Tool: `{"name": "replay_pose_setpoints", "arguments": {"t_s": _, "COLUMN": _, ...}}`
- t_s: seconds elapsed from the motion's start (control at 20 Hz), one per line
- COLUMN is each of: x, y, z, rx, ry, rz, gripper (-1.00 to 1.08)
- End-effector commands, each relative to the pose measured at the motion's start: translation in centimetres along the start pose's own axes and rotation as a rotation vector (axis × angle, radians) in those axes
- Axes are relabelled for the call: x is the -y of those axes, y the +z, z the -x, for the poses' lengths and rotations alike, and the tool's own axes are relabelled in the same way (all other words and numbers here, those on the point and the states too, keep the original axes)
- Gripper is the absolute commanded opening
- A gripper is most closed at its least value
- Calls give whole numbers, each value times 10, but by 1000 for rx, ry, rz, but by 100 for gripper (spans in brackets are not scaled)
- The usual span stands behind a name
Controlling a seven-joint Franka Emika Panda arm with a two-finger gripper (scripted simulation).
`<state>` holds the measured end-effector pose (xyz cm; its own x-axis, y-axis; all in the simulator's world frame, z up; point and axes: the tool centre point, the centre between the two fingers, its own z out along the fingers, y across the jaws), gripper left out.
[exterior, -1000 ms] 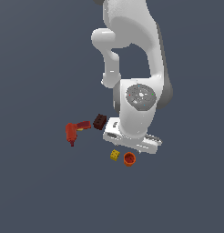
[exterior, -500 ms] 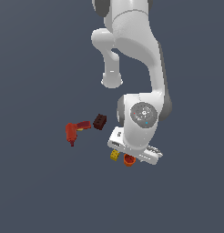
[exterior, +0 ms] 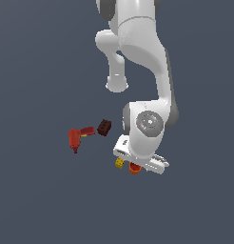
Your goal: Pick up a designated object from a clutter of objects.
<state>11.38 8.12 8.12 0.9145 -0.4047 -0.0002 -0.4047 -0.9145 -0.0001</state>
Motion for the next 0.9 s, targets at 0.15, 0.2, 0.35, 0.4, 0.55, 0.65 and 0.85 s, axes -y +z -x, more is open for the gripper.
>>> {"name": "replay_pose_setpoints", "arguments": {"t_s": 0.15, "x": -1, "y": 27, "z": 1, "rx": 0, "ry": 2, "rz": 0, "gripper": 100}}
{"name": "replay_pose_setpoints", "arguments": {"t_s": 0.2, "x": 0, "y": 32, "z": 1, "rx": 0, "ry": 2, "rz": 0, "gripper": 100}}
{"name": "replay_pose_setpoints", "arguments": {"t_s": 0.35, "x": 0, "y": 41, "z": 1, "rx": 0, "ry": 3, "rz": 0, "gripper": 100}}
{"name": "replay_pose_setpoints", "arguments": {"t_s": 0.4, "x": 0, "y": 42, "z": 0, "rx": 0, "ry": 3, "rz": 0, "gripper": 100}}
{"name": "replay_pose_setpoints", "arguments": {"t_s": 0.55, "x": 0, "y": 43, "z": 0, "rx": 0, "ry": 3, "rz": 0, "gripper": 100}}
{"name": "replay_pose_setpoints", "arguments": {"t_s": 0.65, "x": 0, "y": 43, "z": 0, "rx": 0, "ry": 3, "rz": 0, "gripper": -100}}
{"name": "replay_pose_setpoints", "arguments": {"t_s": 0.85, "x": 0, "y": 43, "z": 0, "rx": 0, "ry": 3, "rz": 0, "gripper": -100}}
